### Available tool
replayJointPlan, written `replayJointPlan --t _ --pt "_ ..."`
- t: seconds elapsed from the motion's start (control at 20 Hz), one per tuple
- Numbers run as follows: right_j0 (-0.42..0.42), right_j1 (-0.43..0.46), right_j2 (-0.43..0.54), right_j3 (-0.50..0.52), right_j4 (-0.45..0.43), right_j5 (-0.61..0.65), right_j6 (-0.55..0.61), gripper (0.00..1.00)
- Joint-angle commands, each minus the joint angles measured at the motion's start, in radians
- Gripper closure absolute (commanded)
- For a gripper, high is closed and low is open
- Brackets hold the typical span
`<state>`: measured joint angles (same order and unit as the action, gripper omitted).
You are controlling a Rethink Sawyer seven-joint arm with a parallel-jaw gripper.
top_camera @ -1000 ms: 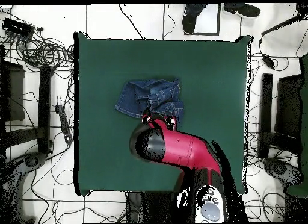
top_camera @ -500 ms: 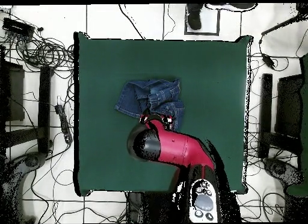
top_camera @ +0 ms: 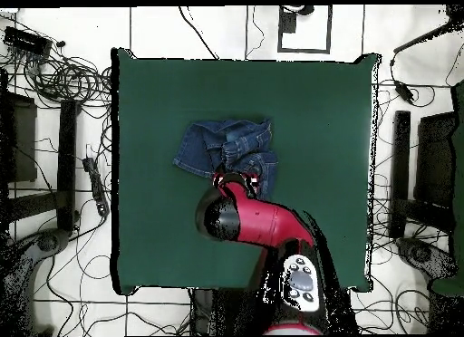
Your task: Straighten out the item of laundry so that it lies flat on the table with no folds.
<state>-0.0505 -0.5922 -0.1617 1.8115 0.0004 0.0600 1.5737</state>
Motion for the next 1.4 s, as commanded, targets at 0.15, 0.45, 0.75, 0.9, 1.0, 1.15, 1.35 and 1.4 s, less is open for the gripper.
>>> replayJointPlan --t 0.15,0.45,0.75,0.9,1.0,1.15,1.35,1.4 --pt "0.017 0.171 0.079 -0.025 0.008 -0.100 0.195 0.00" --pt "0.027 0.230 0.054 -0.067 0.046 0.009 0.177 0.00" --pt "0.007 0.200 0.072 -0.060 0.028 0.060 0.153 0.00" --pt "0.007 0.165 0.066 -0.050 0.026 0.044 0.162 0.00" --pt "0.035 0.158 0.022 -0.068 0.040 0.025 0.178 0.00" --pt "0.064 0.168 -0.018 -0.103 0.044 0.016 0.174 1.00" --pt "0.097 0.166 -0.053 -0.108 0.058 0.034 0.185 1.00" --pt "0.100 0.159 -0.061 -0.105 0.057 0.039 0.185 1.00"
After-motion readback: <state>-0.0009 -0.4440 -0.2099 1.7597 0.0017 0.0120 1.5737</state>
